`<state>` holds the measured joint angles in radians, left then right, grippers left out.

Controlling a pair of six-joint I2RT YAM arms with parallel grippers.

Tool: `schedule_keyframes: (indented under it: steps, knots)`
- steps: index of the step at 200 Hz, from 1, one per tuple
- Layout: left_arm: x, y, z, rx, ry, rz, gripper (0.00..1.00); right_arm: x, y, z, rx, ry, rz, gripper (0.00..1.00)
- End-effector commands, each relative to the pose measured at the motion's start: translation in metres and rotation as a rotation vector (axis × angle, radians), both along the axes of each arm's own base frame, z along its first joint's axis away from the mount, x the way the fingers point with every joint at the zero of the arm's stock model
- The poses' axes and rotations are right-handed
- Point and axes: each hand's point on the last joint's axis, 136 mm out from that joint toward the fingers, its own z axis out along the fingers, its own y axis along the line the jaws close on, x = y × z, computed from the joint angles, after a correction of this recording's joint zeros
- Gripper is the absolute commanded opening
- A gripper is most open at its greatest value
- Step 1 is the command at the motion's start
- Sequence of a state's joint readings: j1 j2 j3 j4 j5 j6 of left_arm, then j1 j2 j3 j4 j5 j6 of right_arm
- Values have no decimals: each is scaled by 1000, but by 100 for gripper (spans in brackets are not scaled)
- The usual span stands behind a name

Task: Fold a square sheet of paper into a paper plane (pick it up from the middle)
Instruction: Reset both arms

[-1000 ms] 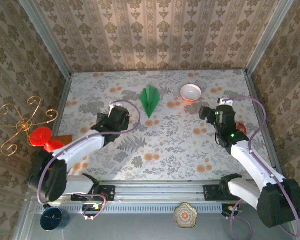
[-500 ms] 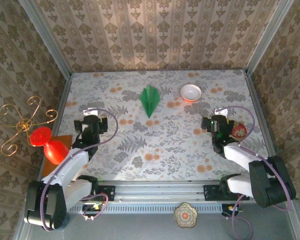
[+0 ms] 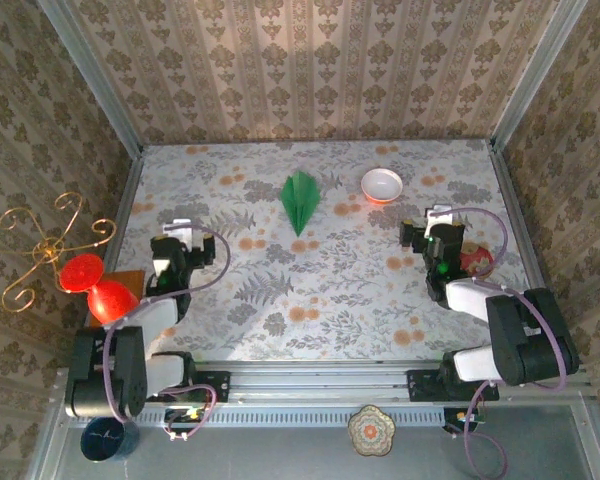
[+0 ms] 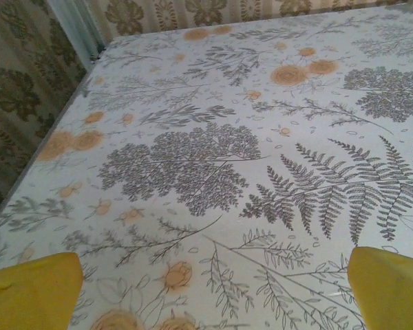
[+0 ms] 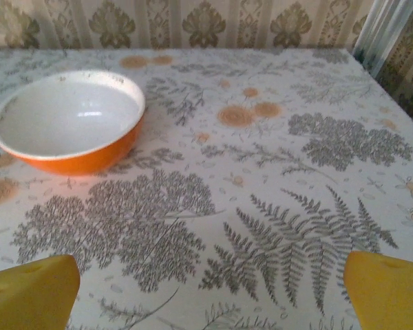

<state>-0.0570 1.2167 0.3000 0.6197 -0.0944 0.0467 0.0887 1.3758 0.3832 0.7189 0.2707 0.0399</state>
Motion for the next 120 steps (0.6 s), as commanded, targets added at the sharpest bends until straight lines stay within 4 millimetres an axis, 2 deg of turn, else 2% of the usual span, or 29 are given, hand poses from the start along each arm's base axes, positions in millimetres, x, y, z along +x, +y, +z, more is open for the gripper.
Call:
schedule_keyframes:
  steps: [1,43,68,102,120]
  knots:
    - [18,-19,15,-41,-85,-120,100,6,-2,1,33,-59,35,100]
    - [35,-27,6,-11,-39,-175,100,11,-5,-14,65,-51,44,100]
    - [41,-25,-2,-2,-35,-173,100,14,-4,-16,64,-38,47,100]
    - [46,-14,-16,-21,-31,-123,100,17,-5,-17,63,-14,37,100]
    - [46,-7,-16,-41,-39,-94,100,18,-5,-17,61,-14,37,100]
